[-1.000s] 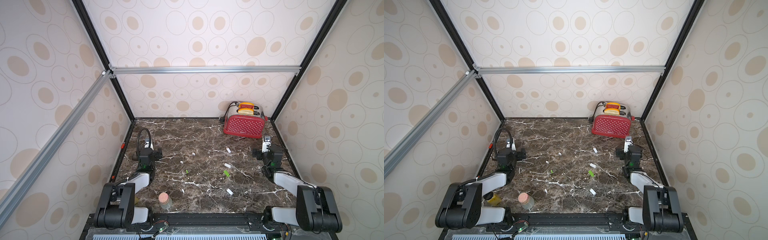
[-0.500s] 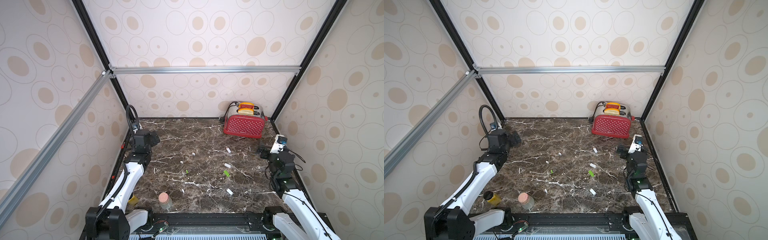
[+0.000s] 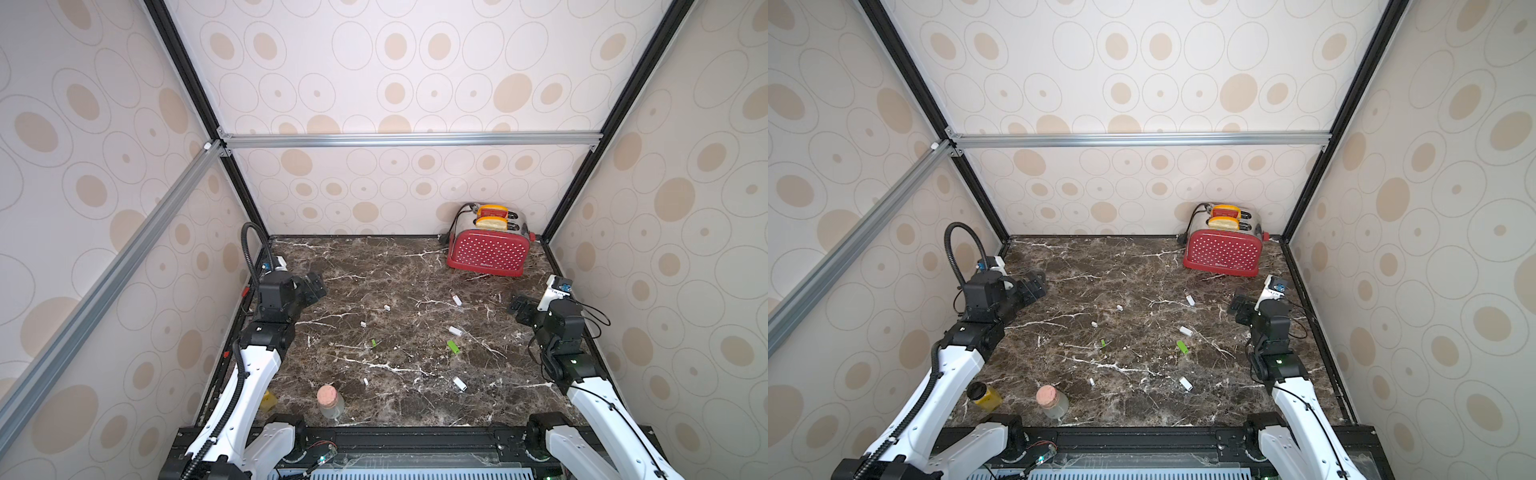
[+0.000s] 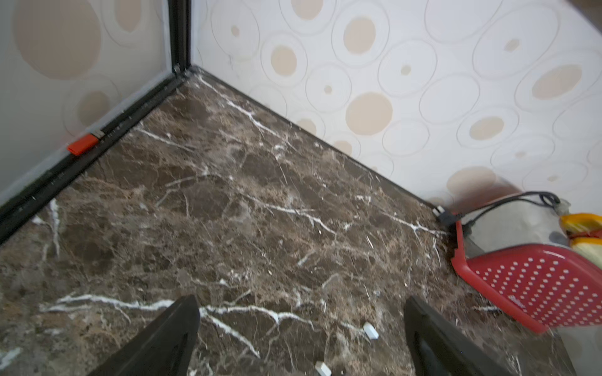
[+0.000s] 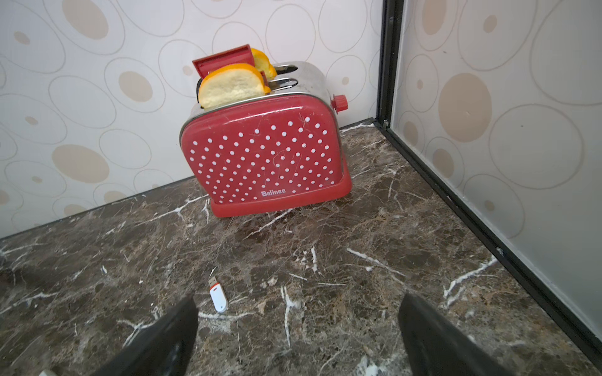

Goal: Close the usb drive cover
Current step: Pick up the cover from the center of the board.

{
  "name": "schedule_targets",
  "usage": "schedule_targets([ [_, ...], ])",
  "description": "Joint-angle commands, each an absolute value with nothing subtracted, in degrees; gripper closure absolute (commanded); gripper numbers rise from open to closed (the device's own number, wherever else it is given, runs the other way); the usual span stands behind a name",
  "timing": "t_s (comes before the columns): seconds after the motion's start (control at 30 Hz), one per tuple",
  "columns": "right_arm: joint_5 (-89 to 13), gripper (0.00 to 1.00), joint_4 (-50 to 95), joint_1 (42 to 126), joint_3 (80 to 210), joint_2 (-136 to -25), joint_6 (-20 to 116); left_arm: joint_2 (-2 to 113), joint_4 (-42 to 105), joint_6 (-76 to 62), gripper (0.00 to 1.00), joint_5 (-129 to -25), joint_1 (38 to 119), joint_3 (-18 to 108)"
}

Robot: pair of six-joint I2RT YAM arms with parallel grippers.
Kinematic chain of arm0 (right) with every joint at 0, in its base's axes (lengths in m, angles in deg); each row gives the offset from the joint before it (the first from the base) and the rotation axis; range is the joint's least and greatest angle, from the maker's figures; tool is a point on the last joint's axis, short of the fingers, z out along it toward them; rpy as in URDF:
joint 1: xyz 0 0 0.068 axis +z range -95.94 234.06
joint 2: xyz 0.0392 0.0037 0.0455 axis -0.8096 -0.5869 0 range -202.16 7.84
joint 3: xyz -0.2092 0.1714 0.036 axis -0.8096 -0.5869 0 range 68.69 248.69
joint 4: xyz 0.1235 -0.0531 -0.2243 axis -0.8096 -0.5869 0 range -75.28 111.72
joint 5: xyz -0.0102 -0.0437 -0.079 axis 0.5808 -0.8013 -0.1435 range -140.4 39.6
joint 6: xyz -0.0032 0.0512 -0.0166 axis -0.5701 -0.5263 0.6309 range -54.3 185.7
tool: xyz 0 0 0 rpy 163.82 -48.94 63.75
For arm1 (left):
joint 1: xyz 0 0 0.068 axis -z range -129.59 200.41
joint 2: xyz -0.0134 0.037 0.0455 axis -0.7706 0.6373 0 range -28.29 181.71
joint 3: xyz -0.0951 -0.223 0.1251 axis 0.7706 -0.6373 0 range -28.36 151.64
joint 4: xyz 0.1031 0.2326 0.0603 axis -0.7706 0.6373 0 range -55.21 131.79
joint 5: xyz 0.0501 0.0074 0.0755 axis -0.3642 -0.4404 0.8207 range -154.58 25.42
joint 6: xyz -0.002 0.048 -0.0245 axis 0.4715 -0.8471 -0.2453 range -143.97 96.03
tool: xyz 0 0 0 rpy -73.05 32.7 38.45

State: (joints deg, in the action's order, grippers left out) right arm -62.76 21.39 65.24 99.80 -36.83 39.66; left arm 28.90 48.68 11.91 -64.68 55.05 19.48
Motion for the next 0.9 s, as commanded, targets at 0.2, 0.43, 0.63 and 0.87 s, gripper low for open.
schedule_targets([
  [0.2, -62.9, 0.06, 3.9, 70.8, 105.2, -38.1, 42.3, 28.6, 61.8, 18.5, 0.01, -62.3, 61.6, 22.4],
  [0.43, -62.0, 0.08, -3.4, 74.8, 106.5, -39.5, 43.0, 30.7, 62.4, 20.7, 0.01, -58.8, 70.0, 20.1],
  [0.63, -62.0, 0.10, -6.5, 78.5, 106.6, -39.8, 43.0, 30.4, 61.9, 23.3, 0.03, -56.5, 73.7, 17.1],
  [0.87, -61.9, 0.13, -8.6, 84.8, 106.7, -44.6, 43.0, 32.7, 62.1, 24.1, 0.05, -52.3, 79.0, 17.2],
])
